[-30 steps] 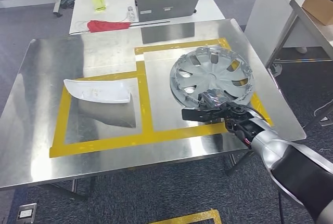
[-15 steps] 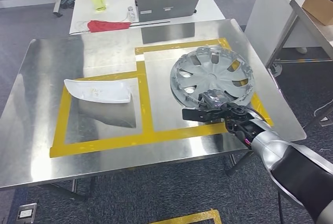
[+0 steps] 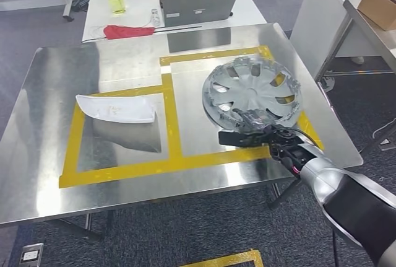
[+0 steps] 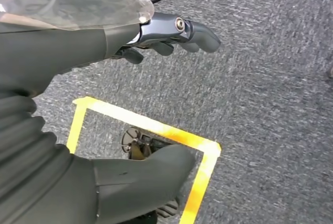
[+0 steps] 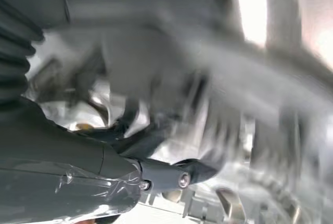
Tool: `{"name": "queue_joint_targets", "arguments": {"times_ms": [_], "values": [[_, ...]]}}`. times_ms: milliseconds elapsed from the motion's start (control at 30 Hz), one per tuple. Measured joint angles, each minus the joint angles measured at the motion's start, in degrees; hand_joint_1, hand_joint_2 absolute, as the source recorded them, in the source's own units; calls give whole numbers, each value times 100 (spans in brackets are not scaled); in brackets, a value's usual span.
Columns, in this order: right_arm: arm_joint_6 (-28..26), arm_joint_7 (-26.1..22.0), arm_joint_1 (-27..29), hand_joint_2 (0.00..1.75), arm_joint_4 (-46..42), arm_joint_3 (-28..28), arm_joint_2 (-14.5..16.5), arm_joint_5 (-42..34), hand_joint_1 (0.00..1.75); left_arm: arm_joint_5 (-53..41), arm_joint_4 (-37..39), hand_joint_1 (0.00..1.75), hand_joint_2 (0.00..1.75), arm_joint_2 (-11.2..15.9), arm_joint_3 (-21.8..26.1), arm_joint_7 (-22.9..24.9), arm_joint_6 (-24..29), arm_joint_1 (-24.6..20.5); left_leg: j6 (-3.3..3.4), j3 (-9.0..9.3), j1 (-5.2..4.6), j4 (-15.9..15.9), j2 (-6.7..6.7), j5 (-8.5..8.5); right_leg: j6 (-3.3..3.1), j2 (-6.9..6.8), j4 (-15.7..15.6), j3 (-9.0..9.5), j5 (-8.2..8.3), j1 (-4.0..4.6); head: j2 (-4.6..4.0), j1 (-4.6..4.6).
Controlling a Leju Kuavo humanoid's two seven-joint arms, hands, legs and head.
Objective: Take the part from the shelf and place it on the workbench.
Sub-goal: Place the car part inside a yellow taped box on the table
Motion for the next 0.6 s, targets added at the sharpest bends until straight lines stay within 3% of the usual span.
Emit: {"name": "queue_joint_targets", "arguments": {"times_ms": [433, 600], "values": [[-28, 11, 38, 0, 25, 2, 14, -10, 0, -16, 1, 0, 0, 0, 0, 63, -60, 0, -1, 0, 1, 0, 0, -1, 0, 0, 0, 0, -1, 0, 0, -8], [-346, -164, 42, 0, 25, -63, 14, -390, 0, -20, 0, 0, 0, 0, 0, 80, -72, 1, 0, -4, 1, 0, -1, -1, 0, 0, 0, -1, 0, -1, 0, -8]]}}
